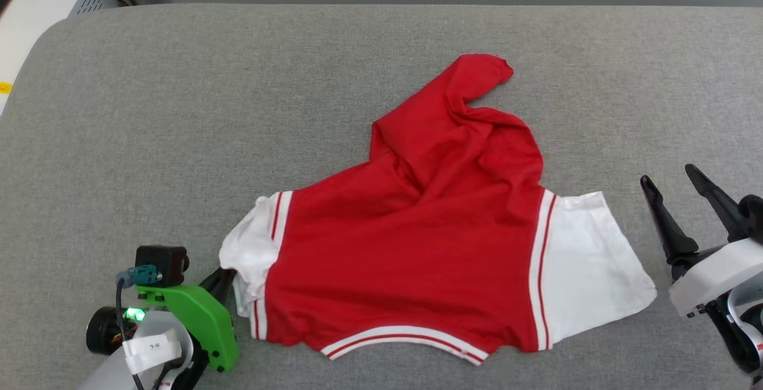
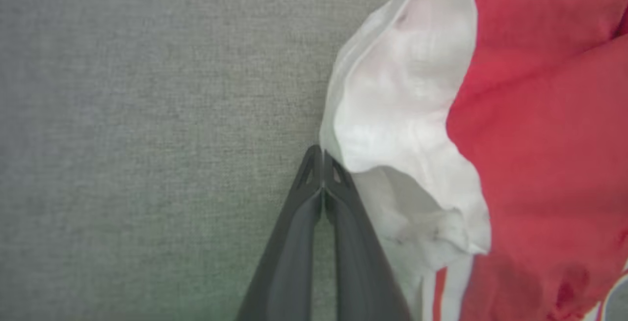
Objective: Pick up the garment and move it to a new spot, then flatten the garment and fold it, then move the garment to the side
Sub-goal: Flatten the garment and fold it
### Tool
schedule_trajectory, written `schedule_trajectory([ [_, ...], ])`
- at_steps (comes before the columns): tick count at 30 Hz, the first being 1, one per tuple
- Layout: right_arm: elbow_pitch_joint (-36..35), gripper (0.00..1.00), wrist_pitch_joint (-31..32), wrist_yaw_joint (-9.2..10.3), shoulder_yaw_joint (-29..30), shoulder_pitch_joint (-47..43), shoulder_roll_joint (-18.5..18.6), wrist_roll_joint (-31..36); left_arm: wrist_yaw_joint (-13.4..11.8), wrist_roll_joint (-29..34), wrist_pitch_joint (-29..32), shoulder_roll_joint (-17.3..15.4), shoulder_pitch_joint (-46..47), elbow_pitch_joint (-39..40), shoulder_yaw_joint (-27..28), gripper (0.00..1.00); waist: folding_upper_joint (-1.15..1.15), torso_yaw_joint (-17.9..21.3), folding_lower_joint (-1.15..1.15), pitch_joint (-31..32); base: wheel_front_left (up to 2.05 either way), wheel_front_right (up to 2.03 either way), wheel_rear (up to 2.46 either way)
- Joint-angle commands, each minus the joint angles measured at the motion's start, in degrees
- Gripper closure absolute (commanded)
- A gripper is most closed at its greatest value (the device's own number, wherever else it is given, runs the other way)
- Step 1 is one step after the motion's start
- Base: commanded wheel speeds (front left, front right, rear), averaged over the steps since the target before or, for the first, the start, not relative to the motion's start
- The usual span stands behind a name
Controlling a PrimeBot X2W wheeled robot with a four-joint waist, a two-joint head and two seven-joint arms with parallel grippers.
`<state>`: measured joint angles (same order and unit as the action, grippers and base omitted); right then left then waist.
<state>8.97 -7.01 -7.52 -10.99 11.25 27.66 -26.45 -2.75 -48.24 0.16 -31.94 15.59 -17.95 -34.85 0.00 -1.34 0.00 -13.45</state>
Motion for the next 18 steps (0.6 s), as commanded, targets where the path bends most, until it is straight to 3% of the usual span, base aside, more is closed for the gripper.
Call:
schedule_trajectory([
  [1, 0.4, 0.0, 0.3, 0.03, 0.0, -1.1, 0.3, -0.1, -0.3, 0.5, -0.3, -0.2, -0.9, -1.9, -0.1, 1.0, 0.0, 0.2, 0.0, 0.1, 0.0, 0.0, 0.0],
  [5, 0.9, 0.0, 0.7, 0.03, -0.5, -1.4, 0.6, -0.6, 0.1, 1.1, -1.5, 0.7, -0.6, -5.8, -0.7, 1.0, 0.0, 0.3, 0.0, 1.2, 0.0, 0.0, 0.0],
  [6, 0.8, 0.0, 0.7, 0.03, -0.5, -1.4, 0.9, -0.6, -0.1, 1.7, -3.0, 1.2, -0.3, -6.6, -0.7, 0.54, 0.0, 0.2, 0.0, 1.8, 0.0, 0.0, 0.0],
  [7, 0.7, 0.0, 0.7, 0.03, -0.5, -1.3, 1.1, -0.7, -0.6, 2.3, -3.9, 1.4, -0.1, -7.1, -0.7, 0.0, 0.0, 0.2, 0.0, 2.1, 0.0, 0.0, 0.0],
  [11, -0.7, 0.0, 1.3, 0.03, -0.6, -0.7, 2.5, -0.6, -3.2, 5.0, -9.4, 1.9, -0.2, -8.0, -0.4, 0.0, 0.0, -0.1, 0.0, 4.3, 0.0, 0.0, 0.0],
  [18, -7.5, 0.0, 8.8, 0.03, -2.9, 1.4, 9.5, -3.0, -11.9, 11.4, -14.9, 1.9, -2.5, -0.3, 3.1, 0.0, 0.0, -0.9, 0.0, 6.3, 0.0, 0.0, 0.0],
])
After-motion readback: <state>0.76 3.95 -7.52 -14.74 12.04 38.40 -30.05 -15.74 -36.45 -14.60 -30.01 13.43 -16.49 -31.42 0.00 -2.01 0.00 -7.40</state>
